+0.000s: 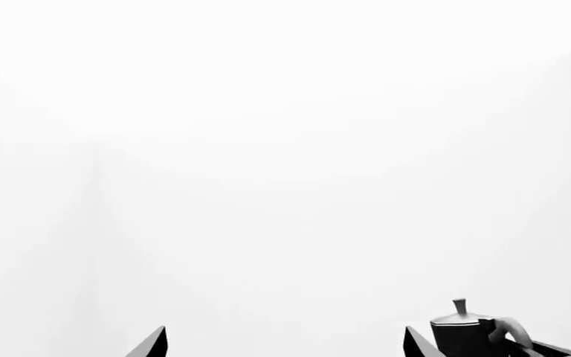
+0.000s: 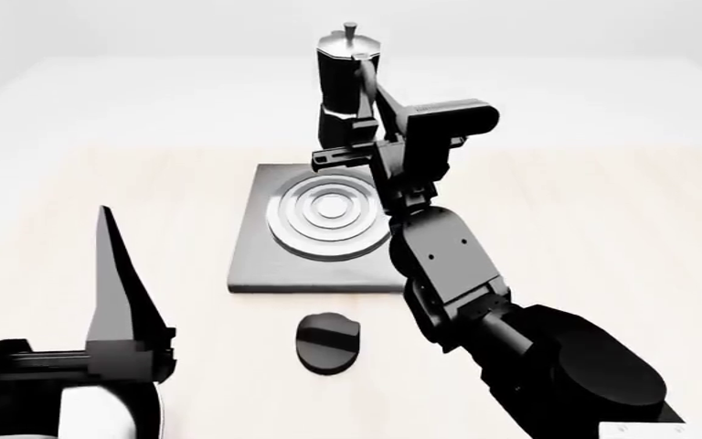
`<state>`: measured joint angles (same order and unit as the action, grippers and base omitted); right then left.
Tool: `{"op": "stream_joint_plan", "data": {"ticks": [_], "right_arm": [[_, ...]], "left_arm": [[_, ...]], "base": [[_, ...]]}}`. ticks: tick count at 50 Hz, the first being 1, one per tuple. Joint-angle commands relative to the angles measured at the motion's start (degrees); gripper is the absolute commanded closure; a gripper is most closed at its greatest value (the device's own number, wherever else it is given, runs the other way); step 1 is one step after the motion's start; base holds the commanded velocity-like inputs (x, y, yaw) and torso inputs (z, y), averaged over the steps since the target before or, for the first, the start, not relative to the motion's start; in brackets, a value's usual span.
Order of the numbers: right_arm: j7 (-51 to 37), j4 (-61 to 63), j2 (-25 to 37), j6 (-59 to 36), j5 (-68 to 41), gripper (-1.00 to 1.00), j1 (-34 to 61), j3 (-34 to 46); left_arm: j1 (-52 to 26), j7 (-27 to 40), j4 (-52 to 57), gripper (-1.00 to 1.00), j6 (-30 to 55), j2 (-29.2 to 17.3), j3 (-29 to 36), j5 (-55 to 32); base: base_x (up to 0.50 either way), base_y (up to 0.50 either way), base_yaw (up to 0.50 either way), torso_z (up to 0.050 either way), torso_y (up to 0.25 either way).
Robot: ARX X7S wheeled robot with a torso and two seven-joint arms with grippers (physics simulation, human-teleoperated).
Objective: Turn on the stove and put the moka pot on it.
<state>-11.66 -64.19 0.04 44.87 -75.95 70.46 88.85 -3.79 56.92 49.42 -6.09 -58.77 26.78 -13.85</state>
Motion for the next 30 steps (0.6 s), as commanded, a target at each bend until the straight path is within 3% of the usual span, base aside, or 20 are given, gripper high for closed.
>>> {"op": "stream_joint_plan", "data": {"ticks": [1,30], "right_arm": [[-0.5,0.3,0.0,1.0,2.4,1.0,0.7,-1.4],[-1.5,2.0,0.0,3.9,5.1,1.0,1.7,-1.4]], "left_arm": [[0.0,-0.5,-0.5,-1.0,-0.1,0.5,0.3,0.0],[0.6,-0.8,-1.0,-1.0,-0.8,0.8,0.2,0.2]], "base": [[0.0,0.0,0.0,0.0,-0.129],[0.0,0.0,0.0,0.0,-0.149]]}}
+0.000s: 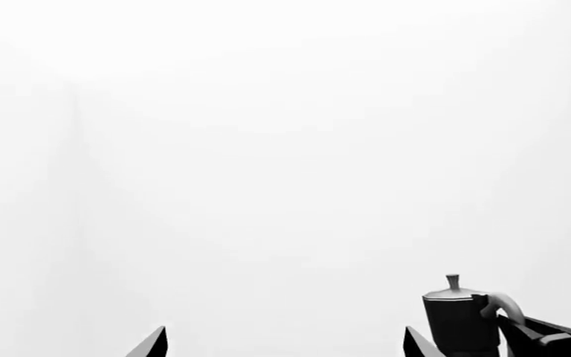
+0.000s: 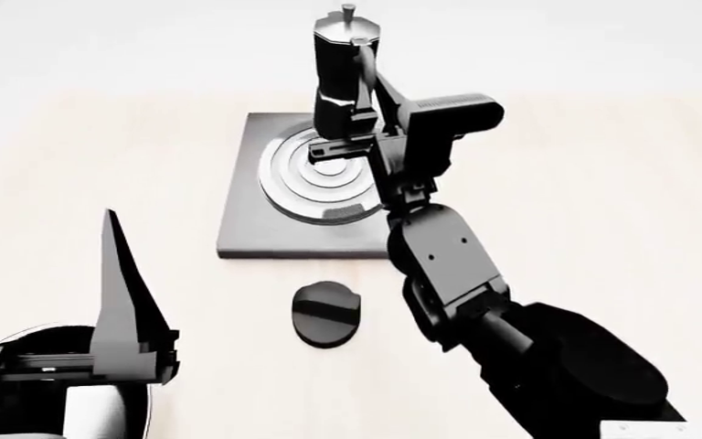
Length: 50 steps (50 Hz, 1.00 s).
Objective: Turn on the stove and put the moka pot on it.
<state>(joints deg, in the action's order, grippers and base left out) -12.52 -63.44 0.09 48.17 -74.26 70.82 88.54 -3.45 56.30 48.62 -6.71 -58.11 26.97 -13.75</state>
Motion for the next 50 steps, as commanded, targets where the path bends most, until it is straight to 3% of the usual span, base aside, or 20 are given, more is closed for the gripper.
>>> {"op": "stream_joint_plan", "data": {"ticks": [1,41,50], "right_arm": [[-0.7,1.2,-0.1,0.6,3.7,1.0,1.4,-1.1],[-4.9,2.4,-0.1,3.3,6.2,1.0,5.0,-1.5],[-5.1,2.8,-0.1,2.9,7.1,1.0,4.8,-1.4]], "left_arm": [[0.3,-0.1,-0.3,-1.0,-0.4,0.1,0.0,0.1],[1.1,-0.6,-1.3,-1.0,-2.1,0.7,-0.2,0.5],[2.1,0.0,-1.5,-1.0,-3.6,0.4,-0.7,1.1]], "base": [[0.0,0.0,0.0,0.0,-0.15],[0.0,0.0,0.0,0.0,-0.152],[0.0,0.0,0.0,0.0,-0.035]]}}
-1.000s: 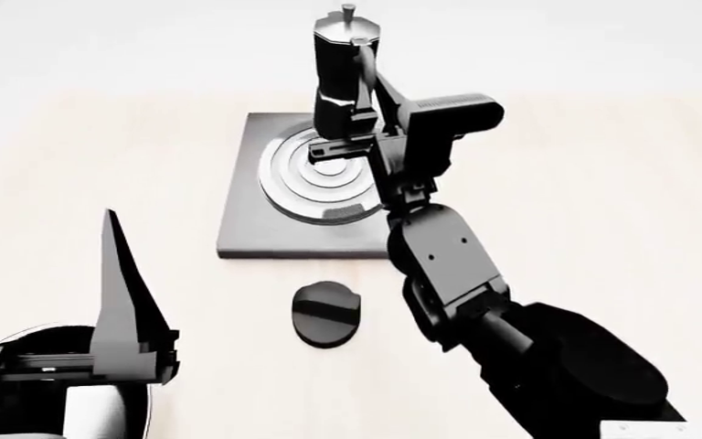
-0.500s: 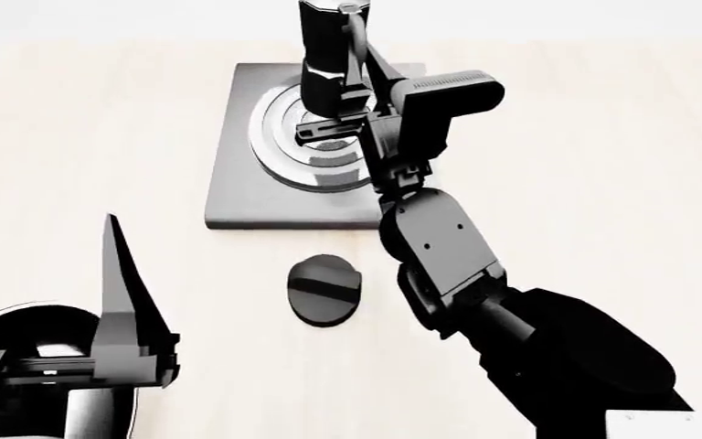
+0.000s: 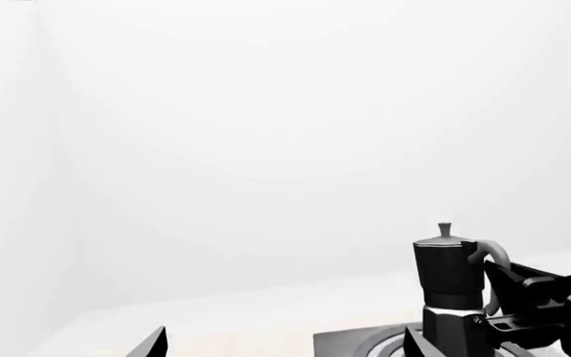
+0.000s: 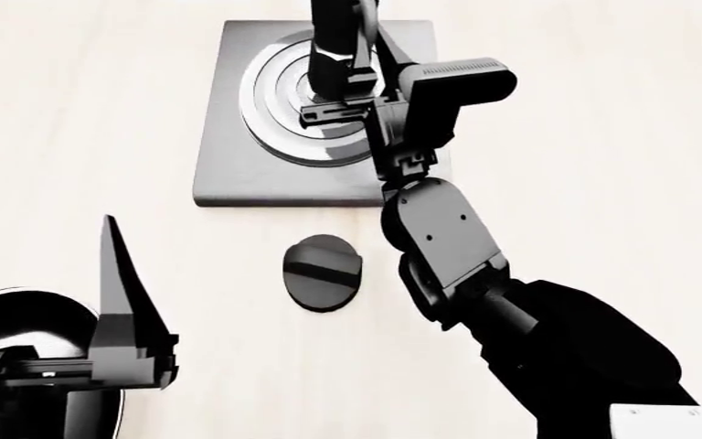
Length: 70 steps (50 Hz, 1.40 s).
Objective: Turn on the stove and put the moka pot on it.
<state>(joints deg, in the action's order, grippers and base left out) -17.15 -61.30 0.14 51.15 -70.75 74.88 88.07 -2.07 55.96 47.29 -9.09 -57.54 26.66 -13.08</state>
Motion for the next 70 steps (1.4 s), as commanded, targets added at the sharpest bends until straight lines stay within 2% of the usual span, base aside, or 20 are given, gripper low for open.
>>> {"op": "stream_joint_plan", "data": {"ticks": [1,57,58,70], "right_arm": [[-0.3,0.6,-0.1,-0.1,3.5,1.0,0.8,-1.0],[1.1,0.7,-0.1,-0.5,3.7,1.0,-2.1,-1.0],[1.2,0.7,-0.1,-0.9,3.6,-1.0,-2.1,-1.0],[2.0,0.9,-0.1,-1.0,2.9,-1.0,-1.8,-0.9]], "left_arm": [[0.8,0.4,-0.2,-1.0,-1.3,-0.1,-0.5,0.4],[0.2,-0.8,-0.7,-1.0,-1.3,1.2,-0.3,0.7],[0.3,-0.8,-0.6,-1.0,-1.4,1.1,-0.4,0.7],[0.4,-0.8,-0.3,-1.0,-1.0,1.0,-0.5,0.7]], "base": [[0.0,0.0,0.0,0.0,0.0],[0.0,0.0,0.0,0.0,0.001],[0.0,0.0,0.0,0.0,0.0],[0.0,0.0,0.0,0.0,0.0]]}}
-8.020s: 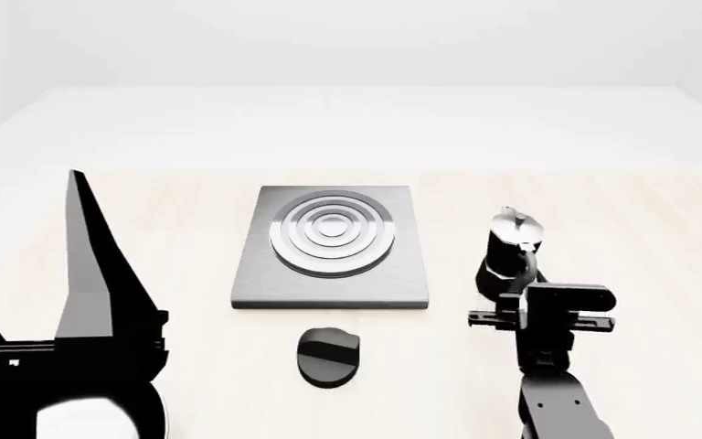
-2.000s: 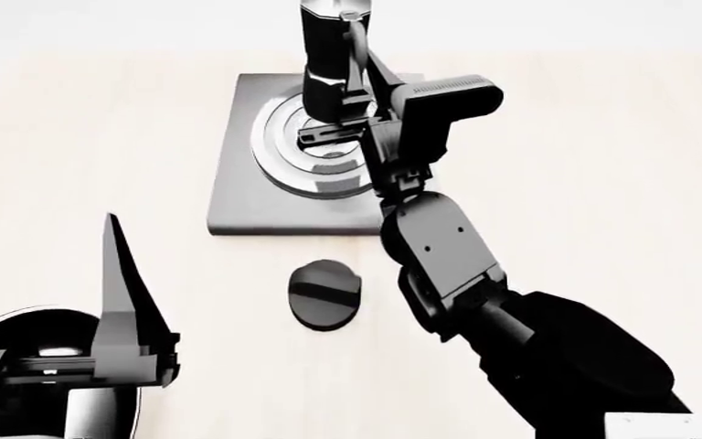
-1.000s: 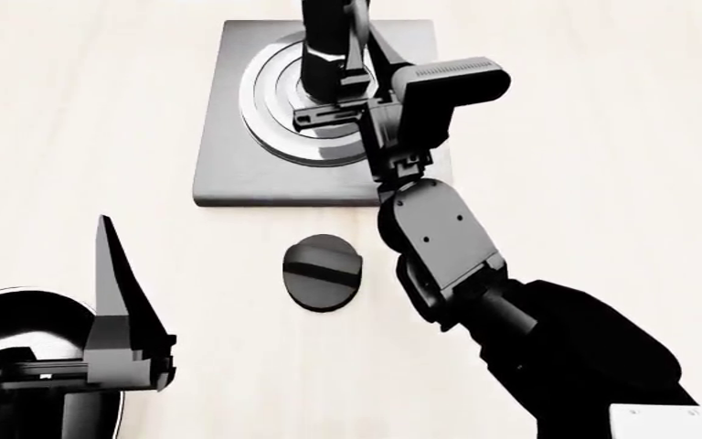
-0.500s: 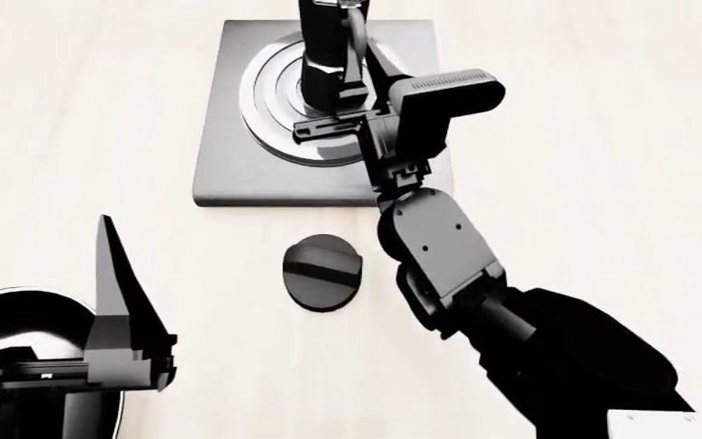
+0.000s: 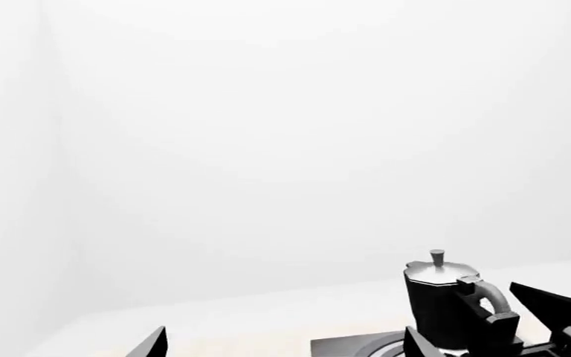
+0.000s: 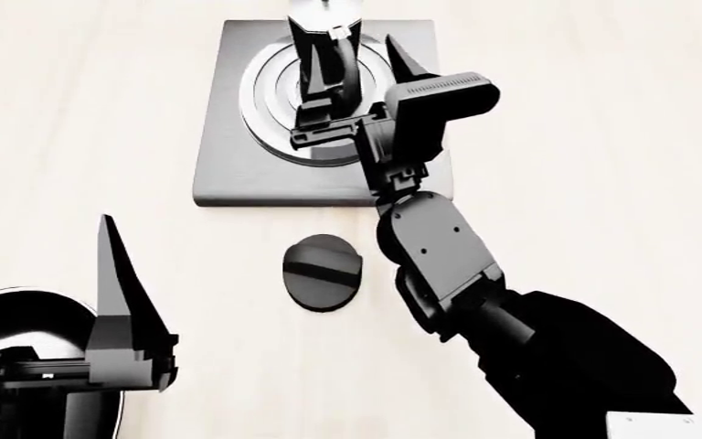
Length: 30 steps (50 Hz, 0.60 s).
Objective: Turn on the stove and put the moka pot on it.
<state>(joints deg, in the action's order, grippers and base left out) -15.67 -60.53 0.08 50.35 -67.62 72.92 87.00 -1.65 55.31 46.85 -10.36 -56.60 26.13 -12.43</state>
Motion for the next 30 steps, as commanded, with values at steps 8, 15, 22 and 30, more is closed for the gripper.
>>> {"op": "stream_joint_plan", "data": {"ticks": [8,15,22,30], "right_arm": [[1.5,-0.2,-0.1,0.6,-0.4,-1.0,-0.3,0.1],[1.8,0.1,-0.1,1.2,-0.4,-1.0,-0.2,0.1],[2.2,0.3,-0.1,1.9,-0.3,-1.0,0.3,-0.1],[-3.8,10.5,5.2,1.6,2.5,-1.0,4.6,0.9]], "left_arm": [[-0.8,-0.6,0.4,-1.0,0.8,0.5,0.2,-0.1],[-1.1,-0.8,0.3,-1.0,1.0,0.6,0.1,-0.4],[-1.5,-0.9,0.5,-1.0,1.5,0.5,-0.1,-0.8],[-2.8,0.0,2.3,-1.0,3.2,-1.7,-3.0,-4.0]], "base": [[0.0,0.0,0.0,0.0,0.0],[0.0,0.0,0.0,0.0,0.0],[0.0,0.0,0.0,0.0,0.0],[0.0,0.0,0.0,0.0,0.0]]}}
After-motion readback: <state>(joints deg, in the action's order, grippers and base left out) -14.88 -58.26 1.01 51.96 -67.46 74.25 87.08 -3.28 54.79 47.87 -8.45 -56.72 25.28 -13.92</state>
